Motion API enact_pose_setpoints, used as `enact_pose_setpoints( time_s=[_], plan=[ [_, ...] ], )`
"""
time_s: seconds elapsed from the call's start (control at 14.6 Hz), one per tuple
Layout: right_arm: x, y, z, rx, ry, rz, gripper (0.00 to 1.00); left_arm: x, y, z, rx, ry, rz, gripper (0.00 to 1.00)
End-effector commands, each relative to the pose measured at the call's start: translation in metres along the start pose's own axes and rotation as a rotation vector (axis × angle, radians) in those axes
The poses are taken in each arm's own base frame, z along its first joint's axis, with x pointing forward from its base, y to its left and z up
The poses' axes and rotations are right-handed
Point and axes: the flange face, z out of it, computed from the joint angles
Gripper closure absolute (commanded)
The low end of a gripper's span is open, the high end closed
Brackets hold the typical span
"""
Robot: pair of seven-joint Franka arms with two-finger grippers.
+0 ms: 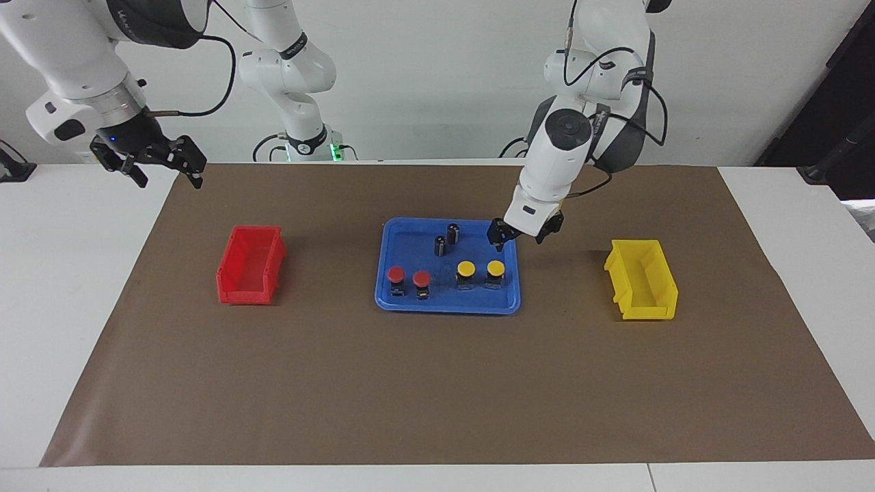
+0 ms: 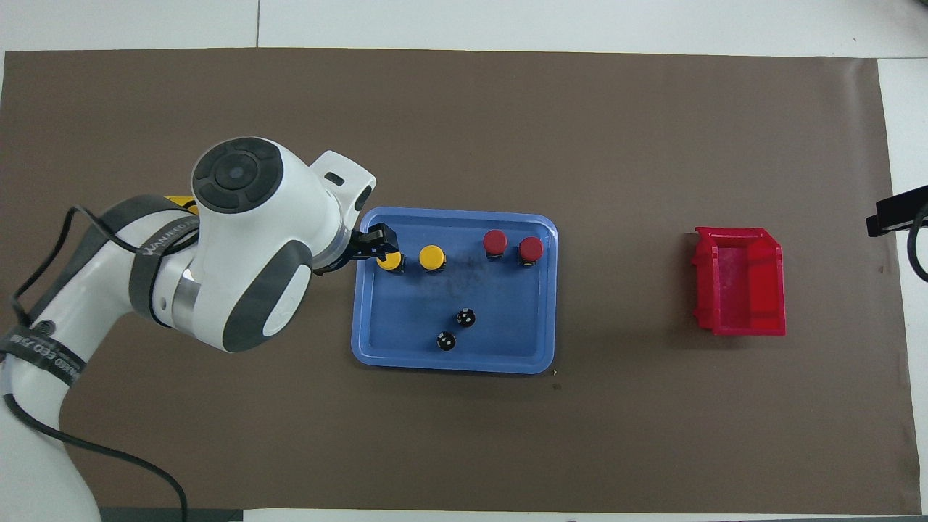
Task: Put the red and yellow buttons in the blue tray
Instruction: 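Lower the yellow button into the tray and open the left gripper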
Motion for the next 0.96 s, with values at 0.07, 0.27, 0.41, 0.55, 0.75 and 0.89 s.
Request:
enact_pose_setpoints(
  time_s=[0.07,0.27,0.41,0.55,0.75,0.89],
  plan=[
    [-0.006,0.0,-0.001,-0.017,-0.004,-0.014,0.0,0.011,-0.092,-0.063,0.017,0.015,0.115,0.0],
    [-0.007,0.0,-0.002,-0.016,-0.01,-0.014,0.0,0.014,-0.157,-0.091,0.014,0.009,0.146,0.0],
    [-0.007,0.0,-0.001,-0.014,-0.015,-0.015,0.0,0.012,-0.202,-0.108,0.009,0.001,0.17,0.0],
    [-0.009,-0.001,0.0,-0.014,-0.019,-0.015,0.0,0.009,-0.233,-0.122,0.003,0.0,0.211,0.0],
    [-0.009,-0.001,0.0,-0.007,-0.025,-0.014,0.0,0.007,-0.247,-0.157,-0.003,0.033,0.204,0.0],
    [-0.009,0.0,0.0,-0.007,-0.023,-0.014,0.0,0.006,-0.246,-0.156,-0.003,0.03,0.208,0.0]
  ],
)
